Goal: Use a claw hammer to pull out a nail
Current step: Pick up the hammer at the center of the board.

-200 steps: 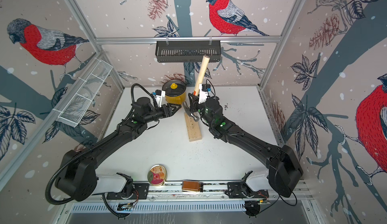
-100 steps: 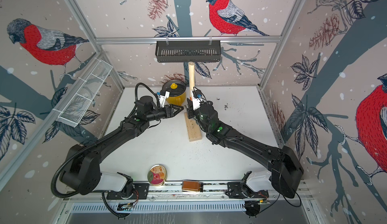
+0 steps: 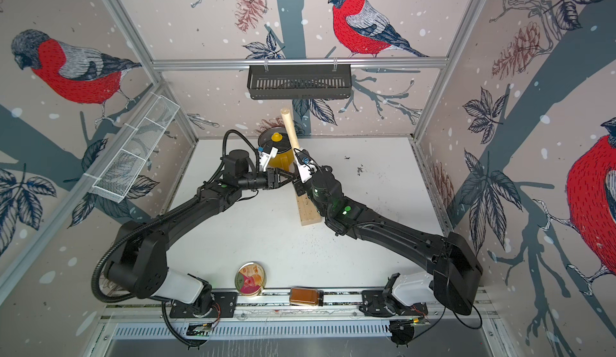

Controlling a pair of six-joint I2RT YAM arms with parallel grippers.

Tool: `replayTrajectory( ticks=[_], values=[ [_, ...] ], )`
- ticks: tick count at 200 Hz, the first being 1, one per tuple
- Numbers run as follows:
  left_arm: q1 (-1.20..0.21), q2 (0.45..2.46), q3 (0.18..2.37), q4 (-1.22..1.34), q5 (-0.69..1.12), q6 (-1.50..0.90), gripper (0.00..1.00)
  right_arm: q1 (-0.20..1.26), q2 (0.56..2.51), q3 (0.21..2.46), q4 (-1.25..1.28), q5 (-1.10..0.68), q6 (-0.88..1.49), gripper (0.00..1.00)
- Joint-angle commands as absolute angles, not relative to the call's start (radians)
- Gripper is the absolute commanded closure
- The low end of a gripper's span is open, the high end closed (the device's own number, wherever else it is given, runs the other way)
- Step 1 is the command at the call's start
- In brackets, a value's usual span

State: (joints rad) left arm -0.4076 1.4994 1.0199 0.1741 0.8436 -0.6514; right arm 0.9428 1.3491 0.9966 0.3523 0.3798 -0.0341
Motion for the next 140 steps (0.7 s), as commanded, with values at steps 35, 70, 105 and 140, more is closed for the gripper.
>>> replayTrajectory(
  ticks=[35, 70, 105, 140],
  values=[
    [-0.407, 1.521, 1.071, 0.082, 0.905, -0.568, 0.56, 0.961, 1.354, 1.02, 0.428, 0.364, -0.087, 1.0],
    [-0.407, 1.546, 1.091, 0.046, 0.924, -0.538, 0.59, 0.968, 1.356, 1.025, 0.428, 0.348, -0.092, 1.0],
    [-0.407, 1.557, 1.093, 0.051, 0.943, -0.528, 0.65, 0.973, 1.366, 1.039, 0.416, 0.341, -0.104, 1.0],
    [-0.407, 1.56, 1.086, 0.065, 0.95, -0.53, 0.7, 0.977, 1.383, 1.052, 0.407, 0.334, -0.111, 1.0]
  ],
)
